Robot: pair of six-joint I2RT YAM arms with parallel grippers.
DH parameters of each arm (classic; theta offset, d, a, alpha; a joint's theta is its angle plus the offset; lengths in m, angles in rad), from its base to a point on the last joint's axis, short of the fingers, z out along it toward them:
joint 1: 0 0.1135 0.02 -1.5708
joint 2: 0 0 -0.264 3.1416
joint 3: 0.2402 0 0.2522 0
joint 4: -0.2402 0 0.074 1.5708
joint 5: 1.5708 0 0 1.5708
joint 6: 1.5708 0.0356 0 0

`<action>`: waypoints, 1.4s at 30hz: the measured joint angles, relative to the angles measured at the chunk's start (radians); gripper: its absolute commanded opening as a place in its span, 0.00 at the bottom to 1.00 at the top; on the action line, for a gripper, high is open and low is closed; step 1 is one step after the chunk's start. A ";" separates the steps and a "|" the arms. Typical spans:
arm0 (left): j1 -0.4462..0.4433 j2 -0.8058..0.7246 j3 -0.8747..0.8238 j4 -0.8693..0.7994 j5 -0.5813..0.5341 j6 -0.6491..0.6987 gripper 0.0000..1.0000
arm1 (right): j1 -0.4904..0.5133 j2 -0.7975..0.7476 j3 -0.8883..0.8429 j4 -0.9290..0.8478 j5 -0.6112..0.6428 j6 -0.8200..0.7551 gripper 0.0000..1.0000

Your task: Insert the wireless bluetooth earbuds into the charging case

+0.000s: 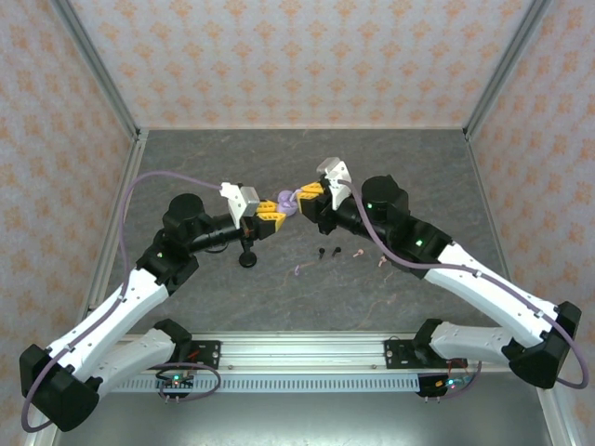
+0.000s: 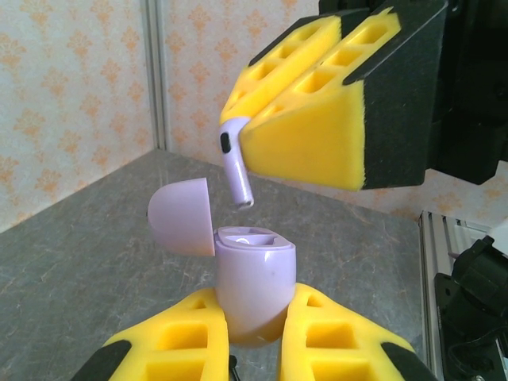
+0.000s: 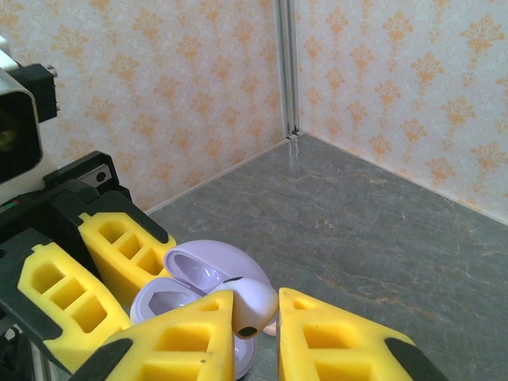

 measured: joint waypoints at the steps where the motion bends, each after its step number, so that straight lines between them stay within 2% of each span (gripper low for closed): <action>1: 0.000 0.000 0.000 0.000 0.000 0.000 0.00 | 0.000 0.003 0.000 0.000 0.000 0.000 0.18; 27: 0.000 0.005 0.000 0.008 -0.003 -0.001 0.00 | 0.000 -0.039 -0.044 -0.010 0.013 0.008 0.18; 42: 0.000 0.009 0.000 0.011 -0.003 -0.004 0.00 | 0.000 -0.013 -0.045 -0.009 -0.024 0.030 0.18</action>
